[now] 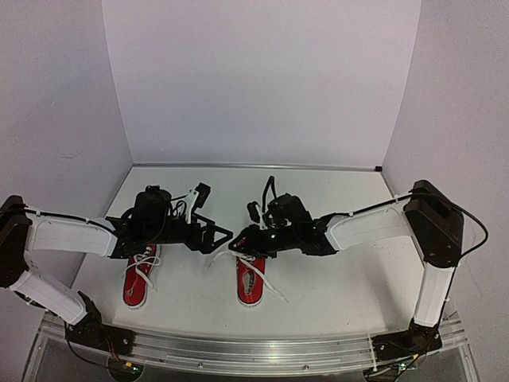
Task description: Tie the shoes
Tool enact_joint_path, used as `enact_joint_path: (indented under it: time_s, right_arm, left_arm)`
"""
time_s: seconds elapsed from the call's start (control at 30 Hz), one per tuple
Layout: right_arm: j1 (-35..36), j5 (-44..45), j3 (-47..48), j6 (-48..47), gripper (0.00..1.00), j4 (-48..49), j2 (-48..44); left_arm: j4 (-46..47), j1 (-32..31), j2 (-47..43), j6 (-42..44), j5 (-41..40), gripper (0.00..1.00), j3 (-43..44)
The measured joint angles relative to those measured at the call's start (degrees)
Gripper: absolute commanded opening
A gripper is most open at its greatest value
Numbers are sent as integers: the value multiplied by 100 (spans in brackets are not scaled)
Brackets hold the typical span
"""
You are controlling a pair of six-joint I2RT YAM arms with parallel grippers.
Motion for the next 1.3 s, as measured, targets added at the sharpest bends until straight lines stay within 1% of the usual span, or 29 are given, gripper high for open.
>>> enact_joint_path:
  time_s: [0.07,0.1,0.2,0.33,0.43,0.57,0.7,0.87,1.07,1.3]
  right_arm:
    - [10,-39,5,-35,55,1,0]
    - [10,-51,9,-28,56,-1,0]
    - [12,-88,11,-85,58,0,-5]
    - [14,-100,11,-145,58,-35,-125]
    - [9,-28,-8,-241,57,-220,-347]
    - [-62,111,-78,-357,51,-485,-629]
    - [-138,324,-78,-571,44,-814,-767]
    - [-157,598,-78,-857,39,-1276,-789]
    - [-159,743,-74,-1066,37,-1529,-787]
    - [-159,765,90,-1222,37,-1649,-661]
  left_arm:
    - [54,24,43,-64,78,98,-7]
    - [97,32,72,-89,118,98,-12]
    - [215,50,200,-146,277,96,-14]
    - [381,58,444,-250,508,87,-14]
    - [577,62,616,-281,733,78,40]
    - [733,48,873,-290,1015,70,320]
    - [765,45,1165,-296,1127,65,552]
    - [412,62,1375,-291,929,61,598]
    - [230,62,1401,-388,743,53,590]
    - [198,68,1569,-480,709,34,591]
